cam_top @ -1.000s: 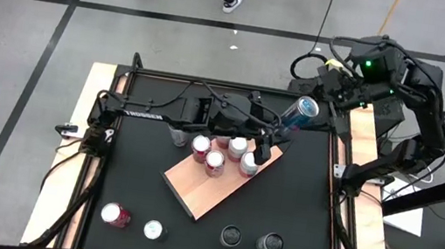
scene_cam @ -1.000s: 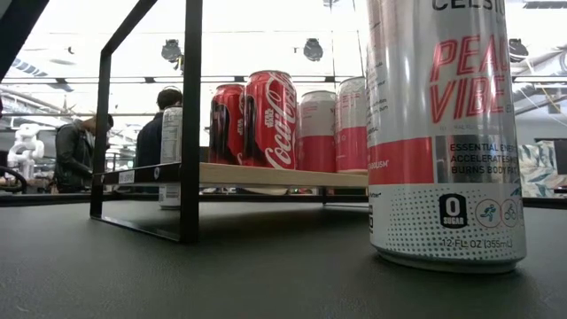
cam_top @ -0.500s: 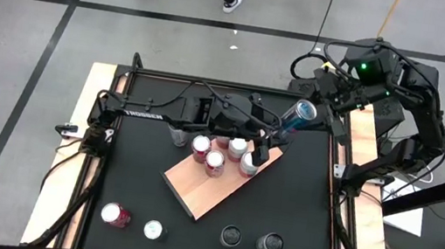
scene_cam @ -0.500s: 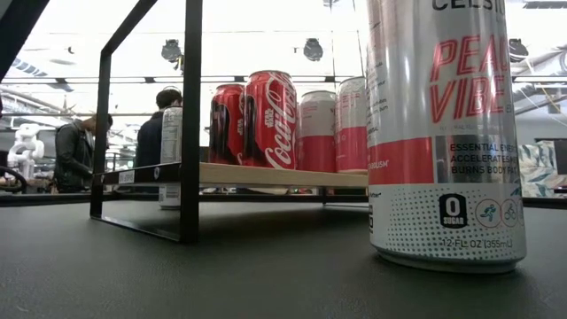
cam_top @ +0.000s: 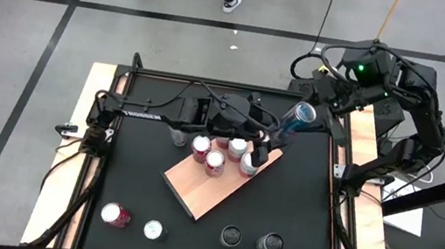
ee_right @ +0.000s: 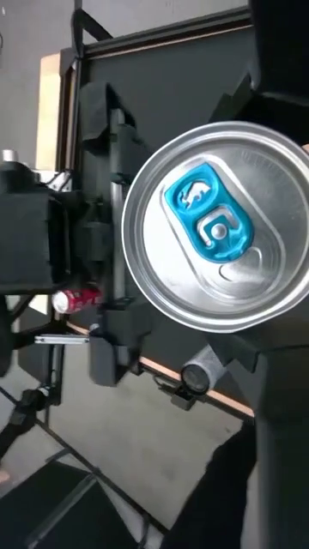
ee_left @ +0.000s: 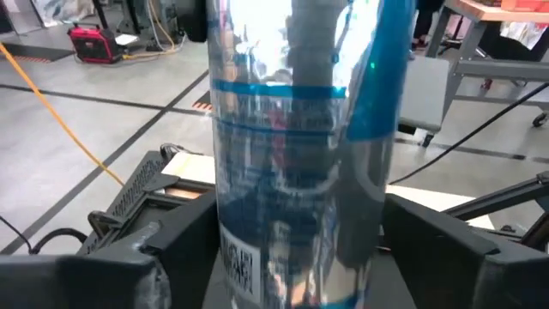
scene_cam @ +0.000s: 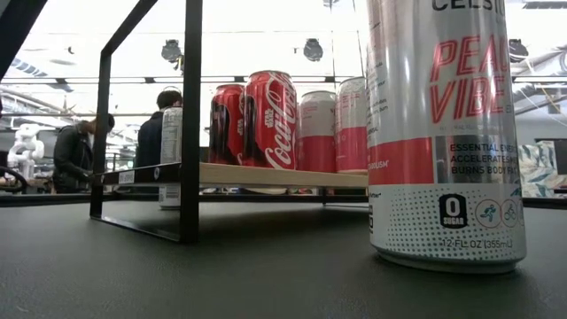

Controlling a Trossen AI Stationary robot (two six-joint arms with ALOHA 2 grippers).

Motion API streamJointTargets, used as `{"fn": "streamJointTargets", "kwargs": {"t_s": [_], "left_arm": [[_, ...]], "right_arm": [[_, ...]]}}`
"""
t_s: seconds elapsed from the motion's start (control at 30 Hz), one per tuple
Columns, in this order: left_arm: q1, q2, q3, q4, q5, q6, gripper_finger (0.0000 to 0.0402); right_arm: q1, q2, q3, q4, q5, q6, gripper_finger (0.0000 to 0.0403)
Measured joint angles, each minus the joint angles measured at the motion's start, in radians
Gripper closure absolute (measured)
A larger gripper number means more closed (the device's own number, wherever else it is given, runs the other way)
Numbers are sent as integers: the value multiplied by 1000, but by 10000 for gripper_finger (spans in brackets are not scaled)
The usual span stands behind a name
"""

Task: Place canned beverage on shelf
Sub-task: Put the top blue soda can on the shelf

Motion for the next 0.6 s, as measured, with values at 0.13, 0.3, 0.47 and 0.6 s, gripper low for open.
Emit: {"fn": "streamJointTargets", "kwargs": {"t_s": [0.13, 0.3, 0.47, 0.6], "left_arm": [[-15, -17, 0, -11, -21, -4, 78], [-26, -66, 1, -80, -61, -55, 77], [-33, -107, -1, -186, -120, -101, 77], [-40, -143, 0, -239, -131, -107, 77]], "right_arm": [[0, -3, -21, -20, -9, -23, 187], [-8, 0, -100, -16, -78, 9, 187], [-8, -20, -186, 12, -114, 32, 187], [-22, -80, -295, 55, -112, 44, 187]]}}
